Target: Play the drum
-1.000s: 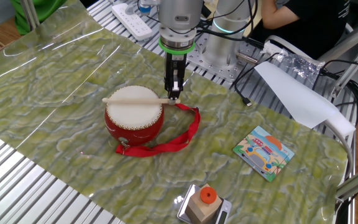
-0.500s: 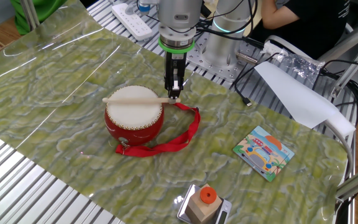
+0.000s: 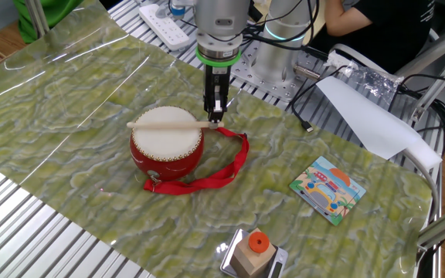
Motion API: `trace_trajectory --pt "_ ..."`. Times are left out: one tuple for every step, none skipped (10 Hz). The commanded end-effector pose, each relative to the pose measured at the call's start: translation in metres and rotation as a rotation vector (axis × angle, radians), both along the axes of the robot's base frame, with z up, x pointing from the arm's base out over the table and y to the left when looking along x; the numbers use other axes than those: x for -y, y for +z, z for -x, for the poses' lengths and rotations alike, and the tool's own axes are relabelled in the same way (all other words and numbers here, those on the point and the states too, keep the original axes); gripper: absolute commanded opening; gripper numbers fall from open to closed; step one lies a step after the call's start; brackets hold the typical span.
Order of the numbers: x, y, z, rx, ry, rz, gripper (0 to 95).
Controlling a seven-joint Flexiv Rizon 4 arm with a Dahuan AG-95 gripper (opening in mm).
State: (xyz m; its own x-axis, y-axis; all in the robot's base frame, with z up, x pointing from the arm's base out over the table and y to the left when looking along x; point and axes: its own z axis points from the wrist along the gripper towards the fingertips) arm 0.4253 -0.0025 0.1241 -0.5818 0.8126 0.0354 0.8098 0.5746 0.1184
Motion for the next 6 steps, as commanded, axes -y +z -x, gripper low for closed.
trace_trajectory --pt "-0.0005 -0.0001 0.0004 0.001 -0.004 -0.001 0.0" --pt "-0.0005 -0.0001 0.0004 0.001 -0.004 -0.003 0.0" --pt "-0.0006 -0.0003 0.0004 0.001 -0.003 -0.003 0.0" --pt "-0.0006 -0.0004 0.0003 0.001 -0.003 -0.005 0.0" --pt "-0.0006 -0.0004 0.0003 0.001 -0.004 -0.006 0.0" --pt "-0.0007 -0.0005 0.0003 0.001 -0.006 -0.006 0.0"
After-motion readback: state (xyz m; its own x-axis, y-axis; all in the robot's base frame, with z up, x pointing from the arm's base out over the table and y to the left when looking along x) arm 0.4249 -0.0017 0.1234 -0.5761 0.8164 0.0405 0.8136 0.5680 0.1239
